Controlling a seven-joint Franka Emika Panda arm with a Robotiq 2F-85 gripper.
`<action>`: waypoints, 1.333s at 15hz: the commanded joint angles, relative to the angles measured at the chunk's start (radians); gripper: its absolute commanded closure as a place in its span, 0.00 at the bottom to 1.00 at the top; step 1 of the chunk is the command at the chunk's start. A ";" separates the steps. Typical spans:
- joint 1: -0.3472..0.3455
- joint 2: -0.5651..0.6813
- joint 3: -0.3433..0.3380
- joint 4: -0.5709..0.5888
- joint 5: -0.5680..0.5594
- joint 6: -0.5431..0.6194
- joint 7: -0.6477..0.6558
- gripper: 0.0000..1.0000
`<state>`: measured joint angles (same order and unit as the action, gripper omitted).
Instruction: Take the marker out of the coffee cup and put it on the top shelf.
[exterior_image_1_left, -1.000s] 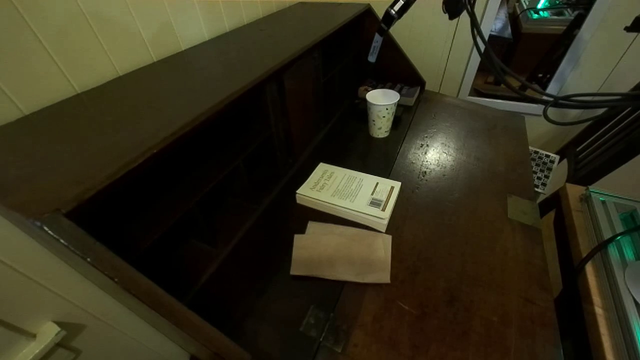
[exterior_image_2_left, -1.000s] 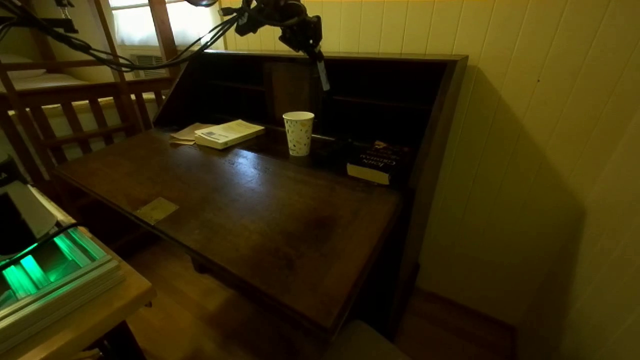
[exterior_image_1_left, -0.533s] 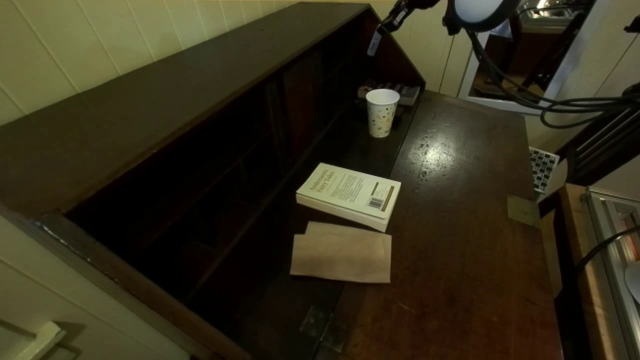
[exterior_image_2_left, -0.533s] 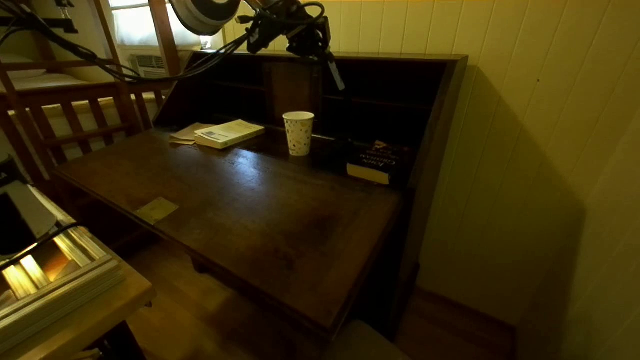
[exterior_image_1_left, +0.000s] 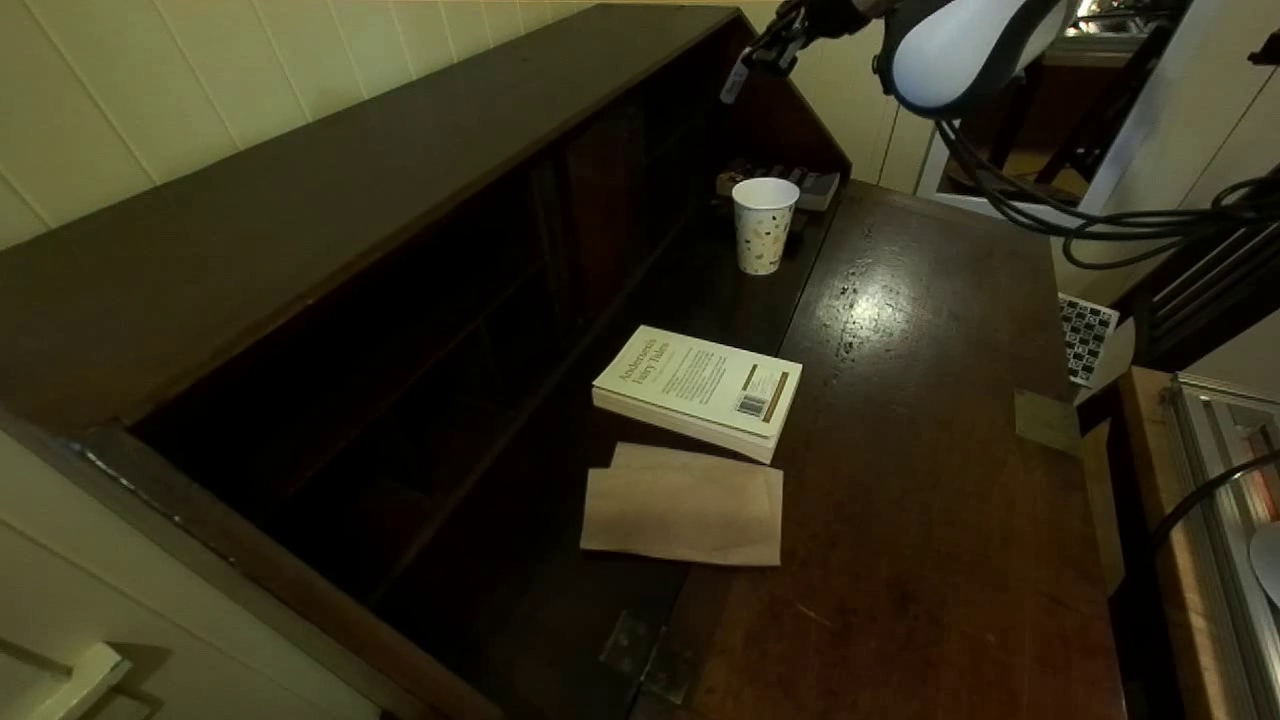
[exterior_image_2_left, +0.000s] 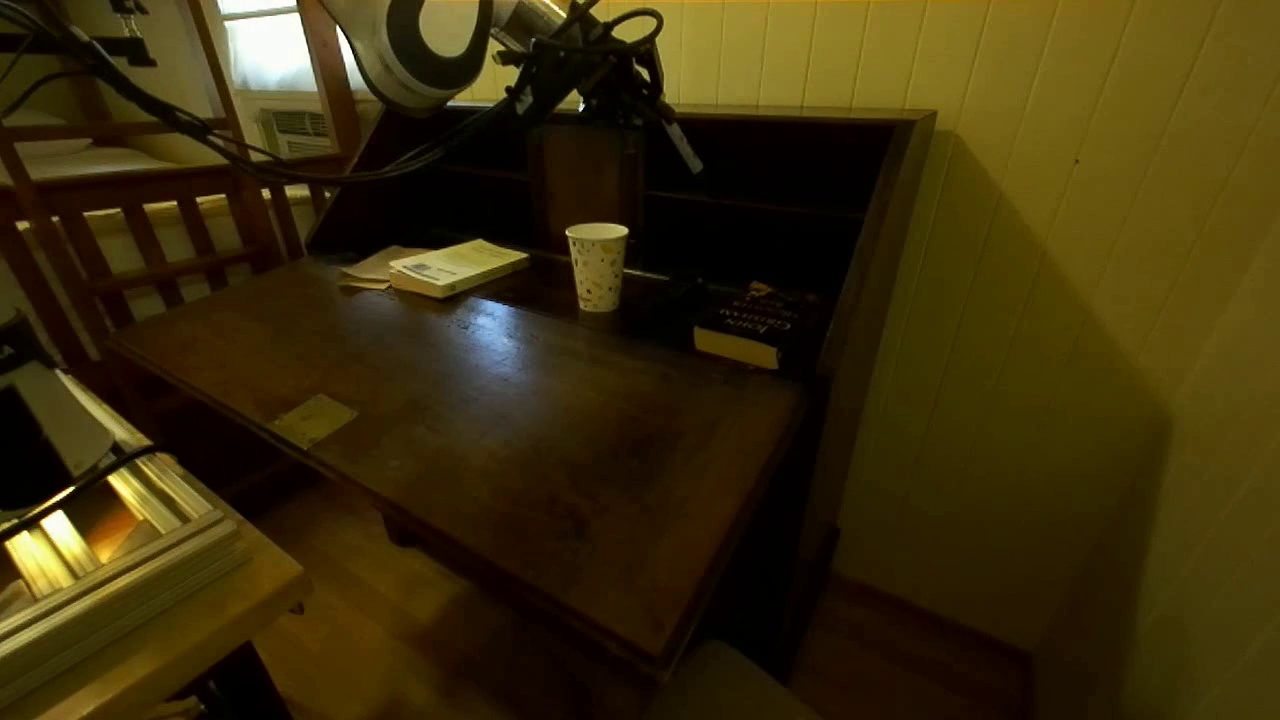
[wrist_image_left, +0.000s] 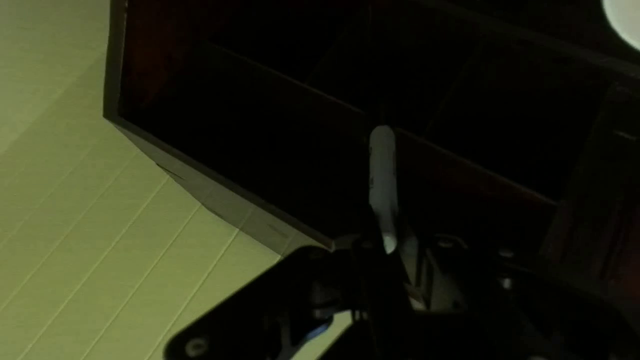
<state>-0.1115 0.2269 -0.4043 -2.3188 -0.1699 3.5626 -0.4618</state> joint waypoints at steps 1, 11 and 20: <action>0.019 0.034 0.007 -0.013 0.008 0.099 -0.004 0.96; 0.016 0.042 0.010 -0.008 0.000 0.100 0.000 0.96; 0.004 0.124 0.038 0.012 -0.011 0.278 -0.088 0.96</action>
<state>-0.0873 0.3120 -0.3879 -2.3261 -0.1725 3.7773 -0.5127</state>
